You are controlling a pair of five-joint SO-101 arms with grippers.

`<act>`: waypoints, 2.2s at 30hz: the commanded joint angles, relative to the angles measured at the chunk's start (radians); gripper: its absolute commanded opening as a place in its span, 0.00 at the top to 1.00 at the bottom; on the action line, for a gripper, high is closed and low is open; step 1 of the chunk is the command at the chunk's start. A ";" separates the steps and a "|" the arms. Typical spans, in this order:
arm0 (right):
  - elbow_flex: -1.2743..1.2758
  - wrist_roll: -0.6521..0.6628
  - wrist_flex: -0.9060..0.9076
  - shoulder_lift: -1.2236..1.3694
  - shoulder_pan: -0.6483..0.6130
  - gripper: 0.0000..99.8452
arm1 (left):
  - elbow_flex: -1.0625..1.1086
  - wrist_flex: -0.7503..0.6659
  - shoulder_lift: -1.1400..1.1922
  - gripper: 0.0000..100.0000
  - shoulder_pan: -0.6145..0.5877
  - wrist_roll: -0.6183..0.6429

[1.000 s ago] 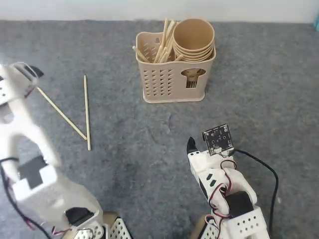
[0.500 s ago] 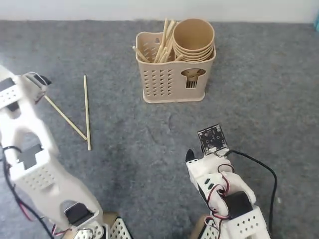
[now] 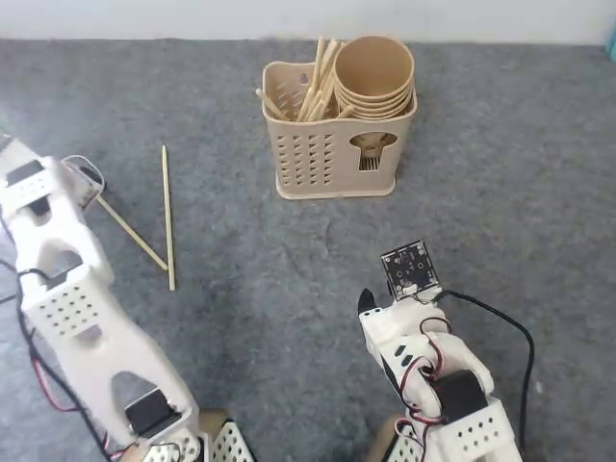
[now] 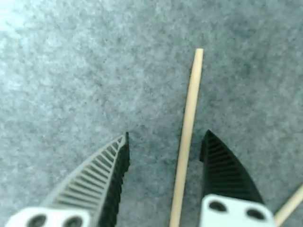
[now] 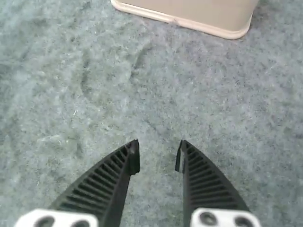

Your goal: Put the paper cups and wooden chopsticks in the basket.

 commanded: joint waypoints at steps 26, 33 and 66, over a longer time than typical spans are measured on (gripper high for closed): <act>-0.046 -0.014 -0.010 -0.015 -0.002 0.86 | -1.161 0.666 0.270 0.99 0.000 -0.103; -0.046 -0.014 -0.012 -0.015 -0.002 0.86 | -1.228 0.664 0.071 0.99 0.078 -0.103; -0.049 -0.012 -0.024 -0.015 0.027 0.86 | -1.224 0.094 -0.437 0.99 0.810 -0.112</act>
